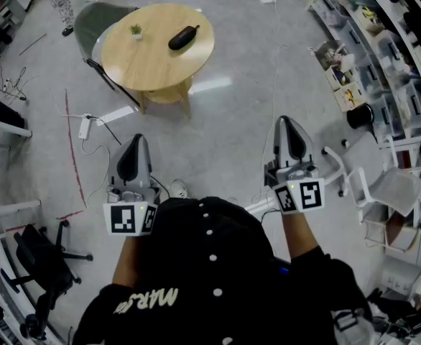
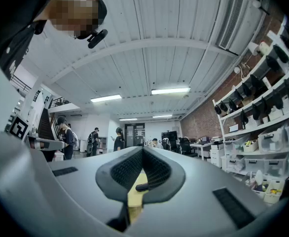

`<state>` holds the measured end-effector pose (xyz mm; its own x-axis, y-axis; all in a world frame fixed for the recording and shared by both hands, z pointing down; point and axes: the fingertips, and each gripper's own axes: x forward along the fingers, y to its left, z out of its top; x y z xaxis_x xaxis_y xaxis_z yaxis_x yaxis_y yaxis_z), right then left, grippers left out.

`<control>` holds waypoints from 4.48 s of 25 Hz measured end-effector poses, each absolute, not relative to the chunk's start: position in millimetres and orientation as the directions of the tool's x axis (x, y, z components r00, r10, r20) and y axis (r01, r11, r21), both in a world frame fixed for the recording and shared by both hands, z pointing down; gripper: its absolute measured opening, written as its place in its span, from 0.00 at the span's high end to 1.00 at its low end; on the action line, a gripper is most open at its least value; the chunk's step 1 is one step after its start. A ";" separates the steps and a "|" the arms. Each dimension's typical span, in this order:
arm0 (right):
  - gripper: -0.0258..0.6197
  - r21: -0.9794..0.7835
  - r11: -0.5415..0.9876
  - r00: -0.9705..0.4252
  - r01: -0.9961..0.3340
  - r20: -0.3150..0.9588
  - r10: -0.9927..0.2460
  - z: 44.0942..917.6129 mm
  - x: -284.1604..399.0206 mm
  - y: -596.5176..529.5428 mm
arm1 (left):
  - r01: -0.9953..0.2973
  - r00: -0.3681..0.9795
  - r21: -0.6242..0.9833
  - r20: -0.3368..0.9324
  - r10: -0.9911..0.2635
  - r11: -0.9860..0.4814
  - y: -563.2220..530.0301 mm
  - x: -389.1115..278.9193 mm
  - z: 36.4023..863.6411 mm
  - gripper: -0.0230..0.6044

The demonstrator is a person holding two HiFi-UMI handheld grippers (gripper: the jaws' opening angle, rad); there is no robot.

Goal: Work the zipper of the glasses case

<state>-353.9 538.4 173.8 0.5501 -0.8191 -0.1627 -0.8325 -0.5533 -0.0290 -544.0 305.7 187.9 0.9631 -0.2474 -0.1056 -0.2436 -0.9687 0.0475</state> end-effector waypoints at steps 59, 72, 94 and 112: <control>0.69 -0.011 -0.546 0.544 -0.838 -0.097 -0.834 201.5 -364.5 411.0 | -0.149 0.985 0.027 -0.083 -0.151 -0.988 191.5 -533.4 208.4 0.68; 0.71 -0.007 -0.519 0.517 -0.855 -0.100 -0.850 208.7 -278.3 387.4 | -0.179 0.983 0.020 -0.049 -0.180 -0.984 174.7 -457.6 222.3 0.67; 0.72 -0.016 -0.296 0.297 -0.955 -0.051 -0.954 204.4 37.0 299.9 | -0.392 0.919 0.076 -0.016 -0.394 -0.917 125.7 -152.7 206.1 0.67; 0.72 -0.016 -0.187 0.187 -0.982 -0.026 -0.982 218.0 94.5 202.2 | -0.397 0.918 0.078 0.022 -0.397 -0.914 63.3 -100.6 229.4 0.67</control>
<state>94.5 202.2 218.0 0.1873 -0.9820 -0.0255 -0.9822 -0.1869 -0.0161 -100.6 63.3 229.4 0.9176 -0.3969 0.0220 -0.3974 -0.9144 0.0778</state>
